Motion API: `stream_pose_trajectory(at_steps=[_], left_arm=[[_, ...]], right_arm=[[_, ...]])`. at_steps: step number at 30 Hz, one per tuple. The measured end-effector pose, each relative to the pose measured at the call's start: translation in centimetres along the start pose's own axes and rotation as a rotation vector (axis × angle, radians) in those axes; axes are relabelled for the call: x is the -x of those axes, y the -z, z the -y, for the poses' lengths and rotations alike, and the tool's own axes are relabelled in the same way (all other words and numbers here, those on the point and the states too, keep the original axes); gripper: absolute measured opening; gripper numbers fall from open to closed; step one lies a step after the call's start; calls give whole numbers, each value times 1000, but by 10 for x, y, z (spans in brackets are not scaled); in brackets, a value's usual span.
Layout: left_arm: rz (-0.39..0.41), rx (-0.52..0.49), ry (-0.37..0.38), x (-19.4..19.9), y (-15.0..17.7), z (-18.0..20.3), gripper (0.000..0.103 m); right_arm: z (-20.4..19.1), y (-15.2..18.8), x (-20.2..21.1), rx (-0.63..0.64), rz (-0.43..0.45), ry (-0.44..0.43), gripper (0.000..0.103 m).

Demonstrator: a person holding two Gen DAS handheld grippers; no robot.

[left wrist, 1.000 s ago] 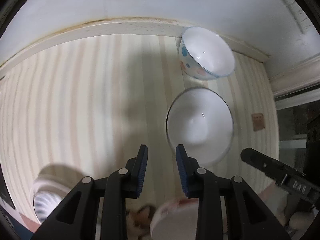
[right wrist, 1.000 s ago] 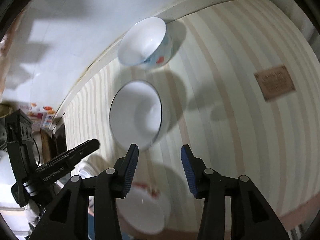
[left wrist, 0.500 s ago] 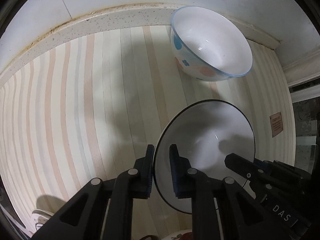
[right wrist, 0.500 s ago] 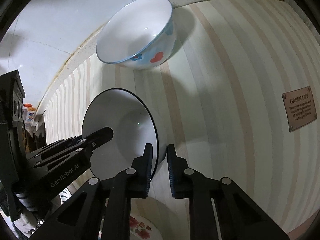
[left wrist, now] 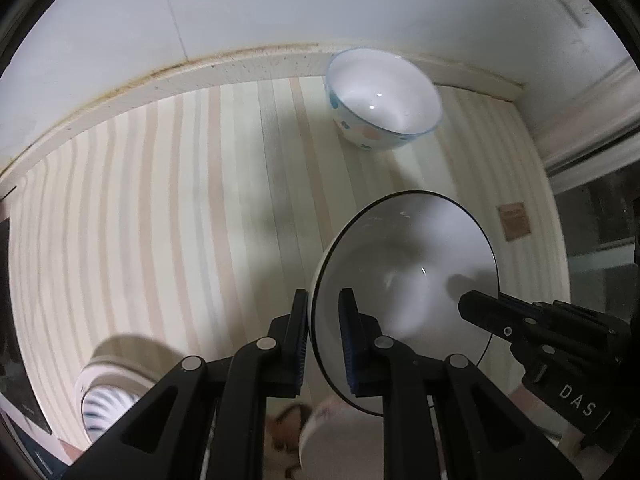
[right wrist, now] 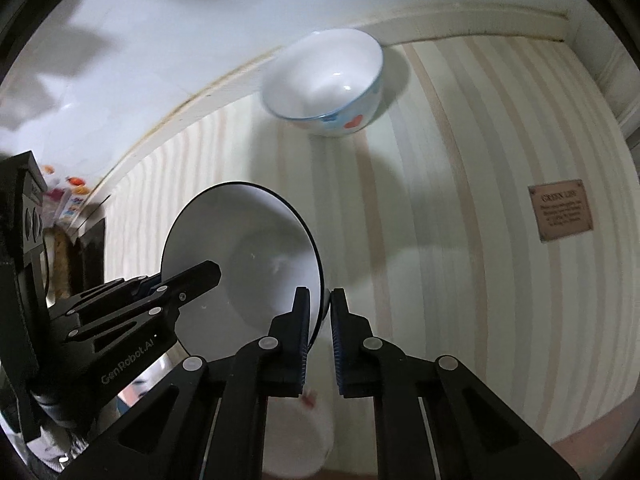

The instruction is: Organize plates and bowls

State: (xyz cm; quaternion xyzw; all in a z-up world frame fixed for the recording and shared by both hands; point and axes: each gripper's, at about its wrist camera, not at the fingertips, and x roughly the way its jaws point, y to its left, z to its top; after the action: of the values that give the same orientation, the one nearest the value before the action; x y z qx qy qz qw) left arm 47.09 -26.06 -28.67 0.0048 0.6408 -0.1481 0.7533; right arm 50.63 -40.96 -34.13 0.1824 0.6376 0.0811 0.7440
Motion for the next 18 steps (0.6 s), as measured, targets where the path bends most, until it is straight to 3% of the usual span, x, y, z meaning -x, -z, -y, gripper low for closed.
stream_pose_trajectory(at_steps=[9,18], left_arm=[[56,5,15,51,51,-9,13],[10,4,21,46,86,-11,13]], right_arm=[[-24,54,47,38,22,-5,12],[-25,98,50,26,-9,-39,12]])
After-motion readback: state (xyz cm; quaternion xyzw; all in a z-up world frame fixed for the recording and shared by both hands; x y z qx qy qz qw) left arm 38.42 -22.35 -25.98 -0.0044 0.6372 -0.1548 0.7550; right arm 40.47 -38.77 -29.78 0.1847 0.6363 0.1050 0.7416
